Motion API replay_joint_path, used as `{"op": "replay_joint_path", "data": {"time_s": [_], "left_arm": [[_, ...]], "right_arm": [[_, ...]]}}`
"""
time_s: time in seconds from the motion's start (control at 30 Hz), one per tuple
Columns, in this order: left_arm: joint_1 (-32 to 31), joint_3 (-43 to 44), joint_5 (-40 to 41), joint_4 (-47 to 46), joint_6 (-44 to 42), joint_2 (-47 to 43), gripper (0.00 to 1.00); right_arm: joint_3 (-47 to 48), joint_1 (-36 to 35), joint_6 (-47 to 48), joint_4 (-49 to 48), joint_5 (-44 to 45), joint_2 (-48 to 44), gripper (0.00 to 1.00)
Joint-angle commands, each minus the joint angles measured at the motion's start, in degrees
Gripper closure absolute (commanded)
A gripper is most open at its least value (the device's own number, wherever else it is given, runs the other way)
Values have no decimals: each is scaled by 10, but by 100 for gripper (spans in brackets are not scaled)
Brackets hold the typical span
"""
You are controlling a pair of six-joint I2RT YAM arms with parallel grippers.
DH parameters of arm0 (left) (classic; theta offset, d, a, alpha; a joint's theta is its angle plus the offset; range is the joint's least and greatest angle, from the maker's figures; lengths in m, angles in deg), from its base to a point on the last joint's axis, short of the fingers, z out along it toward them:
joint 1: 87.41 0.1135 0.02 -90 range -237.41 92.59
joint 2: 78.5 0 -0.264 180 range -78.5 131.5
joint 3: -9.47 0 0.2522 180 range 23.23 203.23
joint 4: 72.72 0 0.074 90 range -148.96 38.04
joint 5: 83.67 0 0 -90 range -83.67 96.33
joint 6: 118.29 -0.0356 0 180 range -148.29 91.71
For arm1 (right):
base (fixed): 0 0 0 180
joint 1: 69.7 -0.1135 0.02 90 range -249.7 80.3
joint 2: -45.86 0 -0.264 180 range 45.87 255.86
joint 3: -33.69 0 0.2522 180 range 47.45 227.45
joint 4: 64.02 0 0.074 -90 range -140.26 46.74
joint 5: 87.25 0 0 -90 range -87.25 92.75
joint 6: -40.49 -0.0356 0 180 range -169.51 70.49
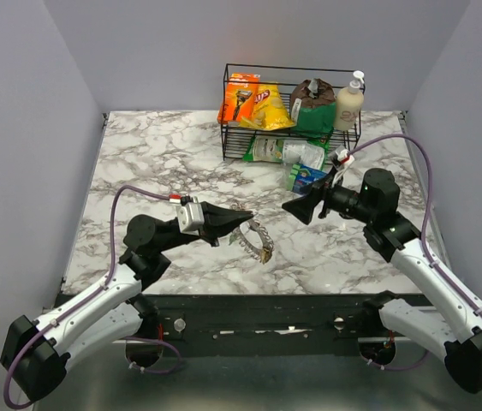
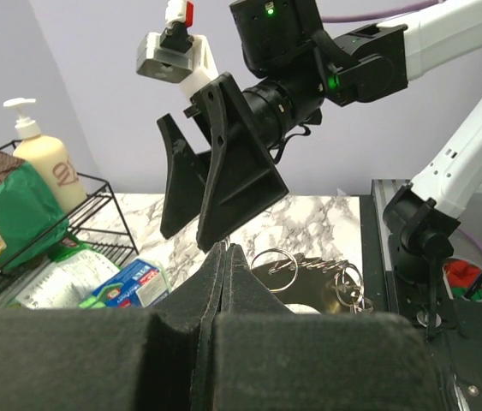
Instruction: Put the keys on the keyring
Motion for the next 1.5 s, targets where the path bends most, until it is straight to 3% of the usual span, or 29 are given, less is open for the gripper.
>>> {"op": "replay_joint_path", "data": {"time_s": [0.0,0.5,0.93,1.17,1.33,1.47], "left_arm": [[-2,-2,32,-11,-20,-1,100],[0,16,48,-30,-32,71,100],[20,60,93,-65,-32,203,100],[62,114,130,-77,-31,286,100],[81,122,141,-132,-3,337,100],[80,123,151,-120,8,376,100]], "right_arm": [[-10,25,-23,-24,1,-4,0],[-2,45,-12,-31,-7,21,0],[2,67,-2,-37,-21,36,0],[-4,75,-1,-37,-28,27,0],[-11,80,-2,-37,-30,14,0],[-17,81,1,-35,-31,9,0]]}}
